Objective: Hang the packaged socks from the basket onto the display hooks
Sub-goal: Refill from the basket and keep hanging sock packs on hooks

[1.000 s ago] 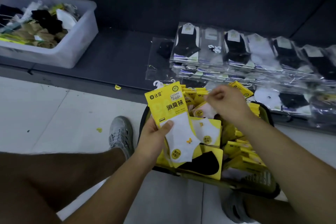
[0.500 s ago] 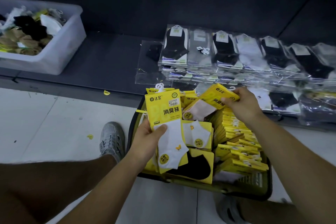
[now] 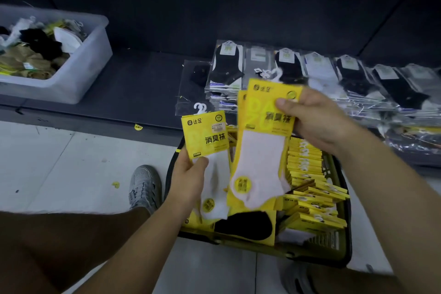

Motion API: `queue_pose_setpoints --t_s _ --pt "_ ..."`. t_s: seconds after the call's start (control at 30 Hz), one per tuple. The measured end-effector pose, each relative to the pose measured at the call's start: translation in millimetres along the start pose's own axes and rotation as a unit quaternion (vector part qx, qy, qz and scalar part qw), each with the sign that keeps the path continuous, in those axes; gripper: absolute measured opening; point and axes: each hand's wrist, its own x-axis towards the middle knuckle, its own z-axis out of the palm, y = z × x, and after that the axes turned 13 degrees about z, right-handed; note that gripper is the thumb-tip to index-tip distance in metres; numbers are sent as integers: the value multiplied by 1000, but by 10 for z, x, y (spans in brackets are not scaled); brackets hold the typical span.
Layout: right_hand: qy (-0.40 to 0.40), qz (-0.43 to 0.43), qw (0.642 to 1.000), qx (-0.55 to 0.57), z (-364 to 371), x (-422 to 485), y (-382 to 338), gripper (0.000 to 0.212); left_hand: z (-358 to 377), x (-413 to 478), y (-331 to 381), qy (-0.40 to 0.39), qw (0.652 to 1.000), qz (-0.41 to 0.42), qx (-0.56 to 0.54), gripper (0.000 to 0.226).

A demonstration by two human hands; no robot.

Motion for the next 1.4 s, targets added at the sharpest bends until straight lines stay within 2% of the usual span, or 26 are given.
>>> queue_pose_setpoints --t_s 0.07,0.13,0.17,0.23,0.33,0.37,0.43,0.5,0.57,0.63,0.77,0.87,0.97,1.03,1.2,1.33,1.4 --pt "-20 37 999 -31 217 24 108 29 47 -34 42 -26 994 -36 -97 35" --pt "-4 65 996 -65 429 46 245 22 66 -90 79 -60 972 -88 -208 40" --pt "9 76 994 -75 512 60 317 19 63 -125 81 -72 965 -105 -227 45" --pt "11 89 992 -92 645 103 443 22 46 -184 33 -75 974 -87 -194 48" --pt "5 103 992 -73 703 231 596 21 -45 -231 -71 -34 990 -55 -127 39" --pt "46 87 992 -75 664 293 632 18 -92 -222 -100 -21 990 -63 -123 33" --pt "174 33 972 -153 497 448 708 17 -195 -185 -139 10 988 -88 -124 21" --pt "230 13 937 -264 327 590 788 31 -276 -144 -163 32 988 -99 -116 18" --pt "201 28 916 -347 261 675 872 51 -323 -112 -194 44 988 -103 -106 17" --pt "159 21 912 -378 294 725 951 58 -351 -89 -234 49 989 -102 -99 15" --pt "189 -36 877 -440 372 823 1048 50 -357 -69 -282 43 990 -101 -86 15" --pt "235 -27 867 -438 329 851 1081 55 -349 -57 -306 42 990 -107 -83 16" --pt "248 -24 847 -470 230 855 1130 38 -337 -40 -316 39 989 -112 -83 18" --pt "239 -42 854 -461 196 836 1154 28 -327 -26 -311 39 989 -115 -85 19" --pt "221 -62 869 -439 169 746 1231 23 -310 -7 -315 48 988 -117 -83 20" --pt "172 -66 927 -328 92 671 1059 19 -301 12 -290 48 989 -109 -84 22" --pt "168 -64 943 -281 36 609 864 23 -289 18 -279 46 990 -101 -86 22"
